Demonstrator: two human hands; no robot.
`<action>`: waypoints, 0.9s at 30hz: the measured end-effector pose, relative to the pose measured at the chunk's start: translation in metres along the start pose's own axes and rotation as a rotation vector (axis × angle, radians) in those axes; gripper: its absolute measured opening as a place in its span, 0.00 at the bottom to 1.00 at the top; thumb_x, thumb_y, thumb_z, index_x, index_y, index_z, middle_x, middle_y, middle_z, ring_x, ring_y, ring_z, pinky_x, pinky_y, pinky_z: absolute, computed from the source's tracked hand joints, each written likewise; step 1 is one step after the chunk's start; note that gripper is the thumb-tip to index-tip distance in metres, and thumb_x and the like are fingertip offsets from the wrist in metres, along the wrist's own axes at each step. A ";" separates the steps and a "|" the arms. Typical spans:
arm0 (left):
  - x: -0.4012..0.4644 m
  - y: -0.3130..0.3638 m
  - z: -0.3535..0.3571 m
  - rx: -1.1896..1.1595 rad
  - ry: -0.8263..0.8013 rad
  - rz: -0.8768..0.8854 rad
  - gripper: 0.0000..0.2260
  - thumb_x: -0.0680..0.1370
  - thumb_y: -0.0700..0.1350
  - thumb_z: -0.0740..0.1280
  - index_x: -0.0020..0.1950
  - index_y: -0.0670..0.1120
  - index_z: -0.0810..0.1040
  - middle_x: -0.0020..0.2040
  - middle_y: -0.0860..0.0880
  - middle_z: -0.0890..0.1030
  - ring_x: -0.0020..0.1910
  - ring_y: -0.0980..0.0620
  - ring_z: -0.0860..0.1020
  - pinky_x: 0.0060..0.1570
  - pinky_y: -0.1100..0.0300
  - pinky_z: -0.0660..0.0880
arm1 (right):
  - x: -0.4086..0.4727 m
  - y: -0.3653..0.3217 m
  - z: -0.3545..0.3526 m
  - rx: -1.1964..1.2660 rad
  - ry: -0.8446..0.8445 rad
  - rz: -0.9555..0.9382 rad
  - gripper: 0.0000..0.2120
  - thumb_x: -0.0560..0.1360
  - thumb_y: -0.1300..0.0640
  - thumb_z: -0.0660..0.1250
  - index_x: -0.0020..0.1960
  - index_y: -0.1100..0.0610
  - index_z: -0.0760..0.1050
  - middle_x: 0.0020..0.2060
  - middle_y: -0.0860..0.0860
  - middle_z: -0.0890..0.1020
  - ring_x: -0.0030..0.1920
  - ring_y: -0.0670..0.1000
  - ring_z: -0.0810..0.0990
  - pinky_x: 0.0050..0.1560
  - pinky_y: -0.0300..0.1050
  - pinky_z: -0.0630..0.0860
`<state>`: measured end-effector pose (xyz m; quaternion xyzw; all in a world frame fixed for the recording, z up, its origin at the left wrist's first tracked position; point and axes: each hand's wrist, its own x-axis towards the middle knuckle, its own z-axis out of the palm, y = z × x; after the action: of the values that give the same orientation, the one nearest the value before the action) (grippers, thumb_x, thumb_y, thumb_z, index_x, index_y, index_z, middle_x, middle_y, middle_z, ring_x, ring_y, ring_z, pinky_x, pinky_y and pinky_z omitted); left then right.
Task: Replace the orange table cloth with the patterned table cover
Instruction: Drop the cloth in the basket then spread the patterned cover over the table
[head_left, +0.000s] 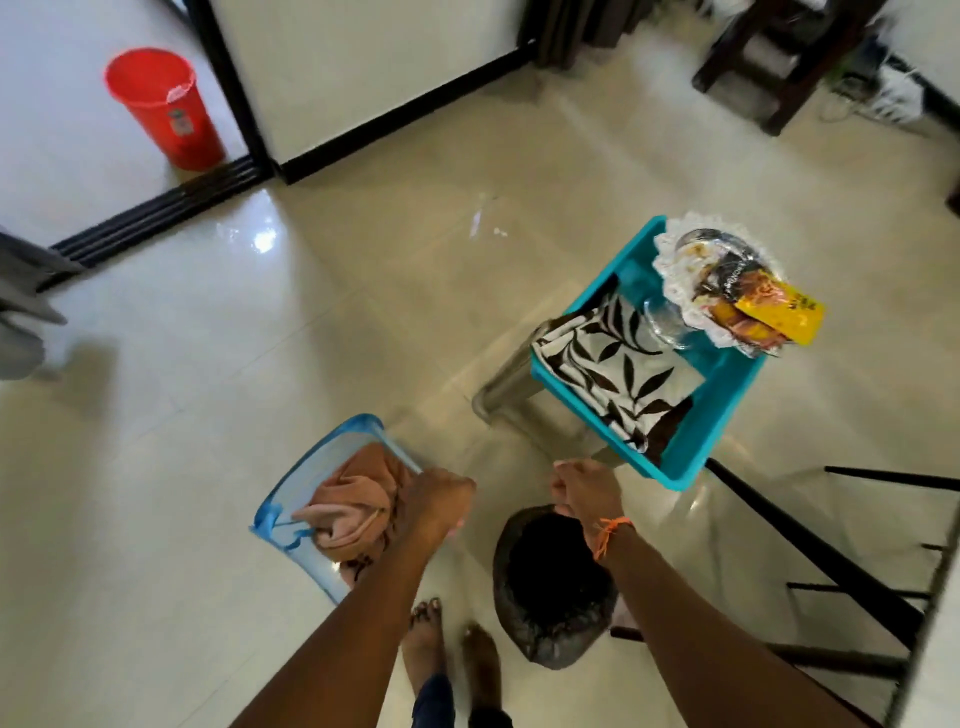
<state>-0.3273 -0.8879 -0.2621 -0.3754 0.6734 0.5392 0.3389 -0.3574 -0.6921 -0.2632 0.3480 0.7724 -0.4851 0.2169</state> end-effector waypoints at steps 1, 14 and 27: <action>-0.004 0.011 0.010 0.033 -0.038 0.015 0.09 0.75 0.47 0.66 0.41 0.42 0.78 0.36 0.44 0.80 0.31 0.46 0.77 0.35 0.58 0.74 | 0.010 -0.001 -0.015 -0.102 0.069 -0.090 0.08 0.72 0.56 0.70 0.35 0.54 0.75 0.33 0.53 0.80 0.39 0.55 0.77 0.47 0.56 0.78; 0.002 0.056 0.084 0.004 -0.059 0.035 0.05 0.78 0.40 0.65 0.43 0.43 0.76 0.34 0.45 0.76 0.25 0.53 0.71 0.26 0.64 0.65 | 0.127 -0.013 -0.069 -1.012 0.019 -0.414 0.23 0.73 0.50 0.70 0.66 0.53 0.69 0.59 0.55 0.76 0.60 0.57 0.75 0.58 0.56 0.76; -0.004 0.087 0.105 -0.013 -0.021 0.047 0.04 0.78 0.41 0.65 0.49 0.42 0.79 0.36 0.47 0.80 0.28 0.52 0.74 0.27 0.63 0.70 | 0.112 -0.058 -0.108 -0.942 0.293 -0.689 0.11 0.77 0.58 0.61 0.57 0.61 0.75 0.50 0.59 0.79 0.49 0.60 0.78 0.47 0.53 0.76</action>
<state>-0.3960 -0.7722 -0.2375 -0.3559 0.6751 0.5552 0.3307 -0.4747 -0.5744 -0.2570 0.0074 0.9944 -0.0799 0.0692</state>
